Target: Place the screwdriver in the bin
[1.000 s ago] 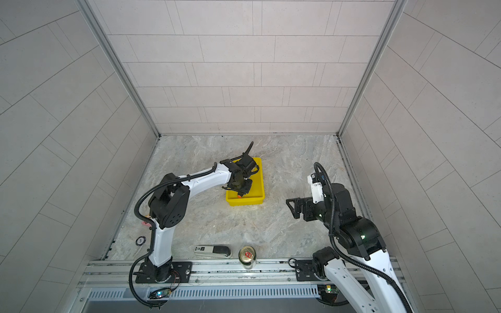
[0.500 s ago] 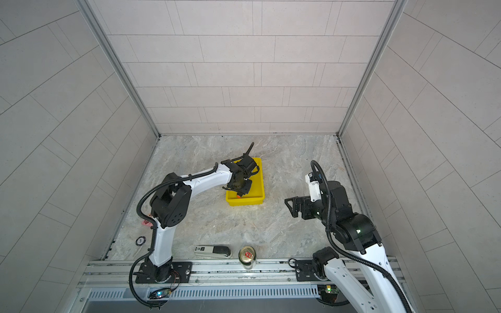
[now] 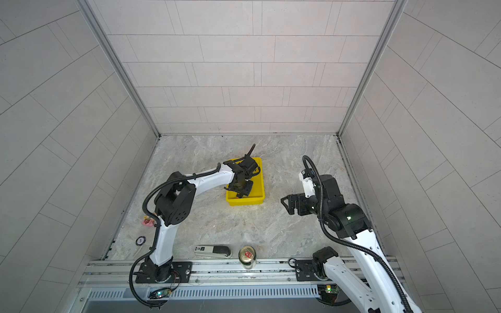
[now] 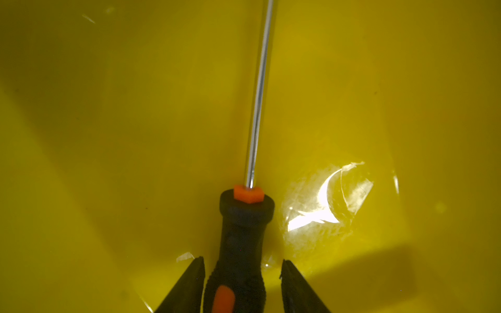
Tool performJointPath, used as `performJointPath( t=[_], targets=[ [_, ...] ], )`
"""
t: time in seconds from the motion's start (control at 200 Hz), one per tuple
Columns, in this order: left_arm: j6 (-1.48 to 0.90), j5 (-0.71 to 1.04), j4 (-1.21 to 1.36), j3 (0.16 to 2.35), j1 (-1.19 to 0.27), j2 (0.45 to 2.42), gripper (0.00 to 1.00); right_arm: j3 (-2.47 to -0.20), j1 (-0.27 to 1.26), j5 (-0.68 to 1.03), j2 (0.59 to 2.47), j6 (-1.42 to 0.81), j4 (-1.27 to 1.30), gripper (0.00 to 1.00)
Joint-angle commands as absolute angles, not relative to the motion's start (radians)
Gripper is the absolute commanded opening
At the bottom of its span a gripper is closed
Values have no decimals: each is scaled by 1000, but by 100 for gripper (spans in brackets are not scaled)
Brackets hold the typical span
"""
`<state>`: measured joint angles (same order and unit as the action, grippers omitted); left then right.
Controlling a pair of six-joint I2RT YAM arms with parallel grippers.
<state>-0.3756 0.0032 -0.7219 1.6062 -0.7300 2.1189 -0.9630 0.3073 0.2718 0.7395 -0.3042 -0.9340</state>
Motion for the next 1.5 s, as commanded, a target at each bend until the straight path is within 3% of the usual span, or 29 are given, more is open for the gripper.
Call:
performJointPath(
  t=[0.0,0.435,0.696,1.061,1.271,1.491],
  targets=[
    [-397,15,-738,1656,-735,2104,56,-988,305,271,732,-280,-930,100],
    [-354,-14,-814,1759,-738,1974,71,-1006,304,248,724,-267,-954,100],
    [-309,-25,-763,1671,-736,1815,100,-1012,301,256,786,-247,-915,100],
    [-263,-223,-663,1411,-717,1504,100,-1050,298,212,947,-242,-767,100],
    [-259,-283,-566,1226,-650,1313,100,-1059,298,64,996,-274,-665,100],
    [-204,-389,-324,969,-502,1154,100,-948,293,-234,990,-196,-433,100]
  ],
)
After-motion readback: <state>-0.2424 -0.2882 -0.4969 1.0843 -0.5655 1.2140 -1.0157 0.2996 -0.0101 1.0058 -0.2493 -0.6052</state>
